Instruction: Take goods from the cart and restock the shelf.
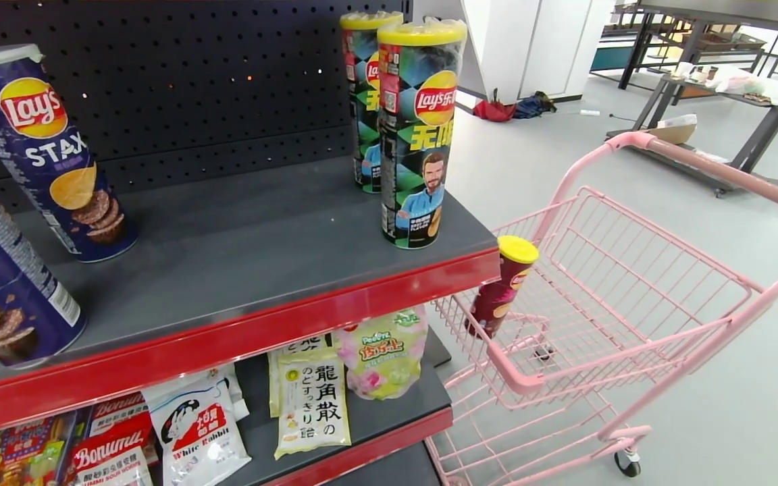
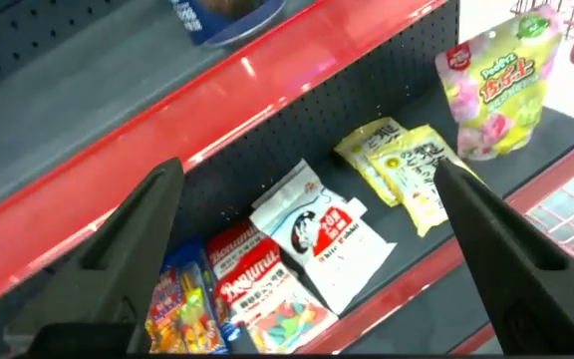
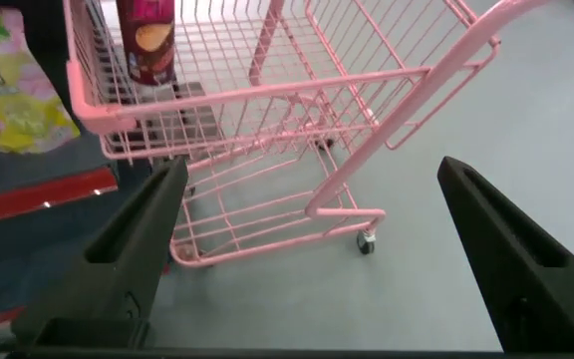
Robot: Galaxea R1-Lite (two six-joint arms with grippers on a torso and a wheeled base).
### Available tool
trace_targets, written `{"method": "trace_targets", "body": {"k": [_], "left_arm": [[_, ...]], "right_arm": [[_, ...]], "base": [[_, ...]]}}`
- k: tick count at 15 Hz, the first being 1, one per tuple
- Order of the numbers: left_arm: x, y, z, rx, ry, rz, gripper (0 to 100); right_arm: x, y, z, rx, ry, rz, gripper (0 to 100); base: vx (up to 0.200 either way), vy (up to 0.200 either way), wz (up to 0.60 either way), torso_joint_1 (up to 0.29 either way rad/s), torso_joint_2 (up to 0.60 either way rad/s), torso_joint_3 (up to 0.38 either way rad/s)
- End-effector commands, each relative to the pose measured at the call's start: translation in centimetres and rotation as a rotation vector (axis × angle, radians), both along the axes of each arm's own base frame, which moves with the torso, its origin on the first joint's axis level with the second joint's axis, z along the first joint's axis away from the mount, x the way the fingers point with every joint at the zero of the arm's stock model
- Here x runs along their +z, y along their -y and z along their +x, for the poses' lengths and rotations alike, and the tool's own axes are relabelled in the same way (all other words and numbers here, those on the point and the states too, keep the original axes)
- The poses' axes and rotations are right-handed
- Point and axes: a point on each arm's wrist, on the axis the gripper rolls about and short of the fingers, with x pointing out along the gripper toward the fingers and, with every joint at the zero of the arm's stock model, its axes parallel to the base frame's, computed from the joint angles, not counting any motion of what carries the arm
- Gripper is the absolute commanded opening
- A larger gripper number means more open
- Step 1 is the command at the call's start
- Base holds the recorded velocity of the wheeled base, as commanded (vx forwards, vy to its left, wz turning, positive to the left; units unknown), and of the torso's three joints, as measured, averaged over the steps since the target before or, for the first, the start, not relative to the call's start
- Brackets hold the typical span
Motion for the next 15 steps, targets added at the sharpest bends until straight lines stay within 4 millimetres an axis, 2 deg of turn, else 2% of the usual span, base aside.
{"method": "trace_targets", "body": {"k": [1, 2, 4, 5, 8, 9, 10, 11, 15], "left_arm": [[-0.1, 0.0, 0.0, 0.000, -0.008, -0.053, 100], [-0.1, 0.0, 0.0, 0.014, -0.017, -0.136, 100], [0.0, -0.1, 0.0, 0.038, -0.020, -0.143, 100], [0.0, -0.1, 0.1, 0.034, -0.030, -0.150, 100], [0.1, 0.1, 0.2, -0.055, -0.051, -0.223, 100], [0.1, 0.2, 0.2, -0.077, -0.057, -0.243, 100], [0.5, 0.2, 0.3, -0.100, -0.073, -0.294, 100], [0.5, 0.2, 0.4, -0.098, -0.088, -0.299, 100], [0.2, 0.2, 0.2, -0.086, -0.113, -0.304, 100]], "right_arm": [[2.7, -0.5, 3.9, 0.058, -0.004, 0.090, 100], [4.2, -1.2, 6.9, 0.183, -0.032, 0.147, 100], [3.6, -1.7, 10.0, 0.247, -0.123, 0.177, 100], [2.5, -2.2, 12.2, 0.266, -0.172, 0.180, 100], [-0.8, -2.8, 19.2, 0.267, -0.170, 0.187, 100], [-1.3, -3.2, 19.9, 0.282, -0.168, 0.187, 100], [-2.5, -3.8, 22.0, 0.301, -0.180, 0.188, 100], [-3.2, -4.1, 23.2, 0.308, -0.197, 0.190, 100], [-4.2, -5.0, 27.3, 0.337, -0.199, 0.201, 100]], "base": [[0.000, 0.000, 0.00, 0.000, 0.00, 0.000], [0.000, 0.000, 0.00, 0.000, 0.00, 0.000], [0.000, 0.000, 0.00, 0.000, 0.00, 0.000], [0.000, 0.000, 0.00, 0.000, 0.00, 0.000], [0.000, 0.000, 0.00, 0.000, 0.00, 0.000], [0.000, 0.000, 0.00, 0.000, 0.00, 0.000], [0.000, 0.000, 0.00, 0.000, 0.00, 0.000], [0.000, 0.000, 0.00, 0.000, 0.00, 0.000], [0.000, 0.000, 0.00, 0.000, 0.00, 0.000]]}}
